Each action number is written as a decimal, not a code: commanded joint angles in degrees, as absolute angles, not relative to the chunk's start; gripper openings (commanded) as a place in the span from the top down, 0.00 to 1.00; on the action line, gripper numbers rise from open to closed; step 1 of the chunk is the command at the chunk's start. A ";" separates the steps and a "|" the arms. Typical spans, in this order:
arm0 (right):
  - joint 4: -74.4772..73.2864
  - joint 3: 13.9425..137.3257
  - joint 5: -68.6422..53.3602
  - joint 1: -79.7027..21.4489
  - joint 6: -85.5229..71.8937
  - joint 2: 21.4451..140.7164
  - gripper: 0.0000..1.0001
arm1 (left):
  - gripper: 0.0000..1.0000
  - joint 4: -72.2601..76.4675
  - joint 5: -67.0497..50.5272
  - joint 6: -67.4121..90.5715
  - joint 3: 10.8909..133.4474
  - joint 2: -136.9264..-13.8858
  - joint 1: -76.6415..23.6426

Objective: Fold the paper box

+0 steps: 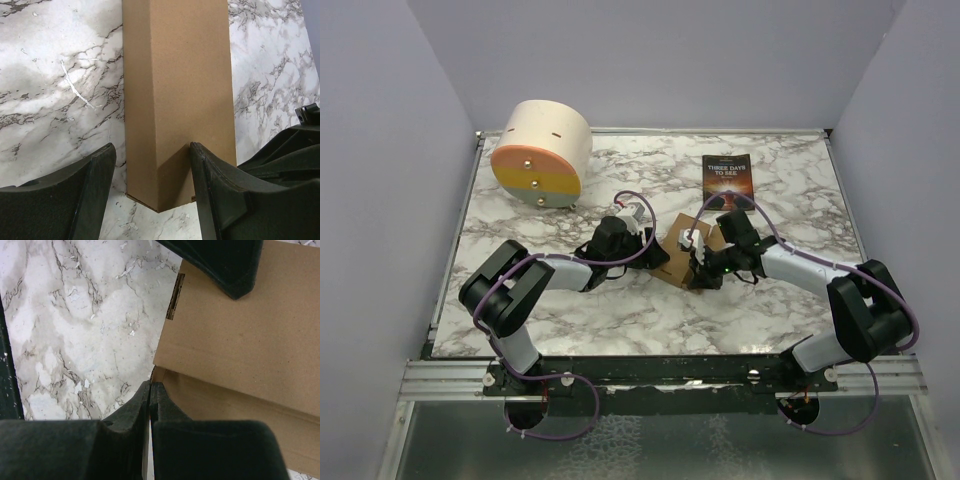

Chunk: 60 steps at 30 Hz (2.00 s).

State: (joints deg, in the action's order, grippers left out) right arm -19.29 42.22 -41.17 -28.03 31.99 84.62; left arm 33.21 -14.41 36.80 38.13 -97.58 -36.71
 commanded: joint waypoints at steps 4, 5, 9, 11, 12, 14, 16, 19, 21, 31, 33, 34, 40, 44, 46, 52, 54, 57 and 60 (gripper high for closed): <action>-17.49 43.27 -40.55 -29.00 29.18 83.41 0.99 | 0.38 29.62 -13.70 36.24 37.71 -98.95 -36.30; -17.23 43.29 -39.85 -29.00 28.51 83.27 0.99 | 0.38 29.54 -13.62 36.25 37.64 -98.84 -36.30; -16.84 43.32 -37.17 -29.00 26.69 82.26 0.99 | 0.38 29.40 -13.48 36.24 37.24 -98.28 -36.30; -16.71 43.39 -36.25 -29.00 26.19 81.95 0.99 | 0.38 29.27 -13.42 36.25 36.97 -97.82 -36.30; -16.74 43.44 -36.07 -29.00 26.10 81.99 0.99 | 0.38 29.27 -13.44 36.40 36.86 -97.62 -36.31; -17.01 43.59 -36.59 -29.00 26.21 82.03 0.99 | 0.38 29.27 -13.45 36.75 36.47 -97.56 -36.30; -17.48 43.59 -37.97 -28.96 26.95 82.02 0.99 | 0.38 29.25 -13.45 37.15 36.12 -96.72 -36.38; -18.41 43.67 -41.25 -29.00 28.10 82.00 0.99 | 0.38 29.27 -13.32 37.84 35.70 -95.31 -36.62; -18.42 43.77 -41.53 -29.00 28.31 82.11 0.99 | 0.38 29.27 -13.18 38.10 35.53 -95.11 -36.80; -18.21 44.08 -40.66 -29.71 28.78 82.52 0.99 | 0.38 28.86 -12.08 39.25 35.93 -95.20 -38.36; -18.36 44.00 -40.57 -30.48 29.36 82.65 0.99 | 0.38 28.59 -11.75 39.36 35.95 -95.13 -38.53; -18.43 44.07 -40.53 -30.90 29.54 82.82 0.99 | 0.38 28.49 -11.59 39.51 35.99 -95.10 -38.62; -18.30 44.36 -39.54 -31.89 29.31 83.58 0.99 | 0.38 27.87 -10.72 39.92 36.17 -95.10 -38.91; -17.28 44.45 -35.68 -31.90 27.74 83.11 0.99 | 0.38 27.90 -10.38 40.16 36.04 -95.30 -39.07; -17.14 44.57 -33.63 -31.90 26.93 82.93 0.99 | 0.38 27.74 -10.22 40.21 35.88 -95.15 -39.11; -17.12 44.62 -31.59 -31.82 26.33 82.32 0.99 | 0.38 26.83 -9.24 40.33 34.97 -93.45 -39.09; -17.14 44.79 -32.17 -31.82 26.31 82.59 0.99 | 0.38 26.81 -9.07 40.57 34.66 -92.98 -39.27; -17.19 45.17 -34.21 -31.82 26.69 82.87 0.99 | 0.39 26.80 -8.67 41.01 34.65 -92.92 -39.91; -17.23 45.67 -35.18 -31.87 26.82 83.39 0.99 | 0.39 26.89 -8.44 41.26 35.26 -93.94 -40.73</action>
